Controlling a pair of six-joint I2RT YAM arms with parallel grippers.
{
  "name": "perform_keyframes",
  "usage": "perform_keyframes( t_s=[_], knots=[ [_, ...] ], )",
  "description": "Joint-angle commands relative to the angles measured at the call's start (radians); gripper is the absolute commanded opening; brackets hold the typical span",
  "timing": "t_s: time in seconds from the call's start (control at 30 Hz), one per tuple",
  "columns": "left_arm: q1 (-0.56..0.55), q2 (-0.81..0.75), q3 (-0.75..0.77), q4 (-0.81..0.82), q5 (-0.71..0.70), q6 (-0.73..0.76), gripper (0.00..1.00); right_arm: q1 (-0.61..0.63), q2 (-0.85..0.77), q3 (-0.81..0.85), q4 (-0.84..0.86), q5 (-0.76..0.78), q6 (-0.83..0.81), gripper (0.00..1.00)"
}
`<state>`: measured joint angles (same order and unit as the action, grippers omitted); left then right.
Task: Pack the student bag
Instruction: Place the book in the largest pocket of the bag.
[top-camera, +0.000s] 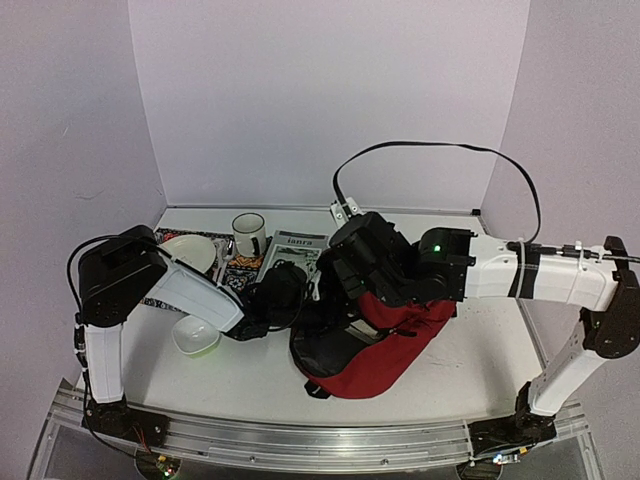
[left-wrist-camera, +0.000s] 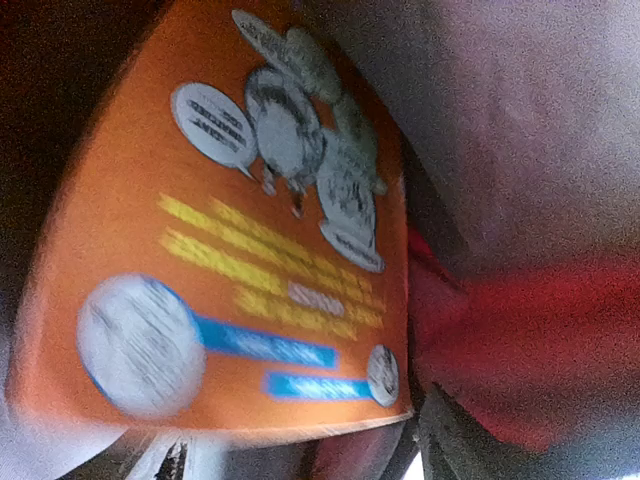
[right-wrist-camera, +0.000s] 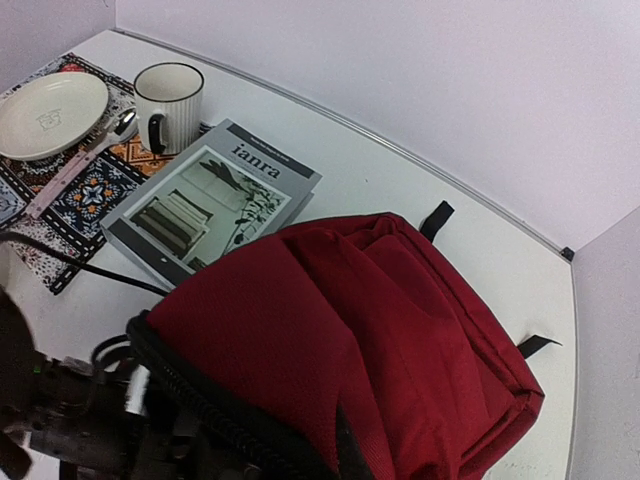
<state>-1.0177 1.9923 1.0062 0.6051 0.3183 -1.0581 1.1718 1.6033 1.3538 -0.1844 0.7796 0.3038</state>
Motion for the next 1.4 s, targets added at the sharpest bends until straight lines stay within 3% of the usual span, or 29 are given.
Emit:
perform_keyframes(
  t_s=[0.0, 0.13, 0.37, 0.6, 0.83, 1.1, 1.37],
  knots=[
    [-0.006, -0.122, -0.069, 0.019, -0.033, 0.064, 0.81, -0.028, -0.070, -0.039, -0.009, 0.050, 0.020, 0.03],
    [-0.006, -0.191, -0.123, -0.008, -0.068, 0.098, 0.89, -0.052, -0.092, -0.061, -0.019, 0.055, 0.021, 0.03],
    [-0.006, -0.371, -0.229, -0.052, -0.156, 0.163, 0.91, -0.109, -0.162, -0.140, -0.053, 0.056, 0.037, 0.03],
    [0.012, -0.533, -0.220, -0.320, -0.351, 0.326, 0.98, -0.211, -0.291, -0.252, -0.094, 0.069, 0.063, 0.03],
    [0.102, -0.484, -0.062, -0.667, -0.481, 0.466, 1.00, -0.262, -0.359, -0.272, -0.137, 0.080, 0.046, 0.03],
    [0.264, -0.389, -0.023, -0.718, -0.406, 0.531, 0.99, -0.297, -0.327, -0.256, -0.228, 0.070, 0.058, 0.07],
    [0.299, -0.349, 0.013, -0.726, -0.375, 0.557, 0.99, -0.375, -0.397, -0.239, -0.304, 0.106, 0.060, 0.06]
  ],
)
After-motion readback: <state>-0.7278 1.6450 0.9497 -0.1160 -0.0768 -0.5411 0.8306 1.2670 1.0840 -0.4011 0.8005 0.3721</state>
